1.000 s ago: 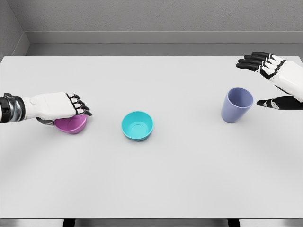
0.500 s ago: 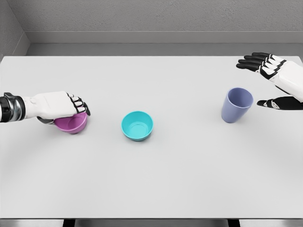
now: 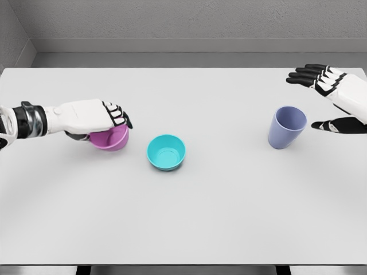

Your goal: Stacking bowl and cup with both arms

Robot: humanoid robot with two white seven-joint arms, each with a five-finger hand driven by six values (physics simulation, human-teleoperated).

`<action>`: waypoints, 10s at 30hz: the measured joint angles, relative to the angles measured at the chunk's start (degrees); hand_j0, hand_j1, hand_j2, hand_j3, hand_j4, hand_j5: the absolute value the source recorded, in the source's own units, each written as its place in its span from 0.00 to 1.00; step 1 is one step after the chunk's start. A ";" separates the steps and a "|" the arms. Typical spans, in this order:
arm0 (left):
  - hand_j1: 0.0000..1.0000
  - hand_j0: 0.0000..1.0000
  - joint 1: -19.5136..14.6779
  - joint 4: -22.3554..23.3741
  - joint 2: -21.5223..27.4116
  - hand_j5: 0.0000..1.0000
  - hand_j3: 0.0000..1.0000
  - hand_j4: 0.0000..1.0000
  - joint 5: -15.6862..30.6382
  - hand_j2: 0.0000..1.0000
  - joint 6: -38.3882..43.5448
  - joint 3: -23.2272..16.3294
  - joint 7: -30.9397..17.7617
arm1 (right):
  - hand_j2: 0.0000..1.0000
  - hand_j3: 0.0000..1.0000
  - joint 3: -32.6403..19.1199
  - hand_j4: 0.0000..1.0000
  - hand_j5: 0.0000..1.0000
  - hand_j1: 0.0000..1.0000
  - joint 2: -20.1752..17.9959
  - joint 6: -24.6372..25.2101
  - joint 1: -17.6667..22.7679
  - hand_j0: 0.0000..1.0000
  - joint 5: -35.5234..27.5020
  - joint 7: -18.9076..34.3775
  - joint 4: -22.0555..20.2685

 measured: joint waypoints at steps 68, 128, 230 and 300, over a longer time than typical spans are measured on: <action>1.00 1.00 -4.40 5.38 3.37 1.00 1.00 1.00 13.90 1.00 0.02 -0.38 0.17 | 1.00 1.00 -6.39 1.00 1.00 1.00 -2.03 -0.06 -4.66 1.00 -0.45 25.50 0.02; 1.00 1.00 -3.70 13.89 6.07 1.00 1.00 1.00 15.82 1.00 0.02 -0.12 -0.26 | 1.00 1.00 26.81 1.00 1.00 1.00 6.66 15.72 -29.18 1.00 -2.37 31.03 14.61; 1.00 1.00 -3.70 13.87 6.07 1.00 1.00 1.00 15.66 1.00 0.02 -0.21 -0.36 | 0.66 0.66 27.16 0.66 0.66 0.66 16.96 11.95 -36.91 0.66 -2.02 31.07 2.30; 1.00 1.00 -3.70 14.01 6.11 1.00 1.00 1.00 15.64 1.00 0.02 -0.12 -0.40 | 1.00 1.00 8.55 1.00 1.00 1.00 10.06 0.13 -22.85 1.00 -2.38 31.04 0.06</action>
